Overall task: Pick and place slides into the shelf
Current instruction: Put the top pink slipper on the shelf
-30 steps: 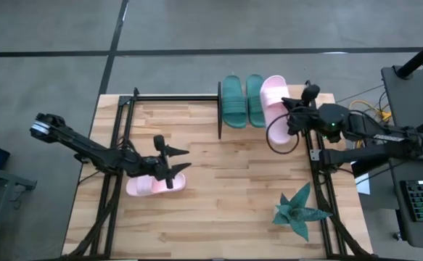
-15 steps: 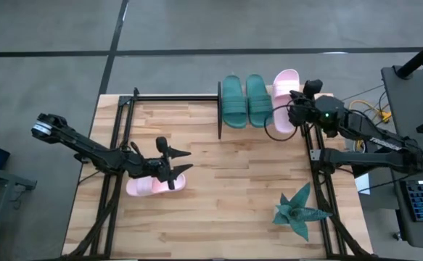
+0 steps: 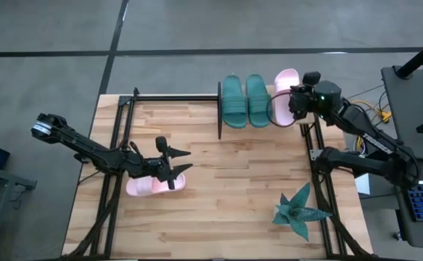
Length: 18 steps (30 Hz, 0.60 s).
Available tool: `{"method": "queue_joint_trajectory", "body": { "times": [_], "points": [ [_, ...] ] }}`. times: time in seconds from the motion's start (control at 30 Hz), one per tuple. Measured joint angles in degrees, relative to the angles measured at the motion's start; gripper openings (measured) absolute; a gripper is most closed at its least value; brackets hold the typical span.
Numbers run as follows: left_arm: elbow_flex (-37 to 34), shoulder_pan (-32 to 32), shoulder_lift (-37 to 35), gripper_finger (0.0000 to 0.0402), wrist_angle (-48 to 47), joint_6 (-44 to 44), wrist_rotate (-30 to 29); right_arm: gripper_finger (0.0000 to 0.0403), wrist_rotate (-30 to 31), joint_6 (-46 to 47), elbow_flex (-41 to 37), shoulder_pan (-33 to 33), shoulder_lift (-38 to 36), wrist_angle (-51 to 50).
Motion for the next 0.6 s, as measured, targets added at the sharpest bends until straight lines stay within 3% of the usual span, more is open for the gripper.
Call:
{"method": "queue_joint_trajectory", "body": {
  "times": [0.23,0.6],
  "points": [
    [0.0,0.0,0.0,0.0196,0.0,0.0,0.0,0.0008,-2.7,-0.7,-0.1,-5.0,5.7,0.7],
    [0.0,0.0,0.0,0.0196,0.0,0.0,0.0,0.0008,-2.0,-1.7,-0.1,-5.5,11.2,2.2]
  ]
}}
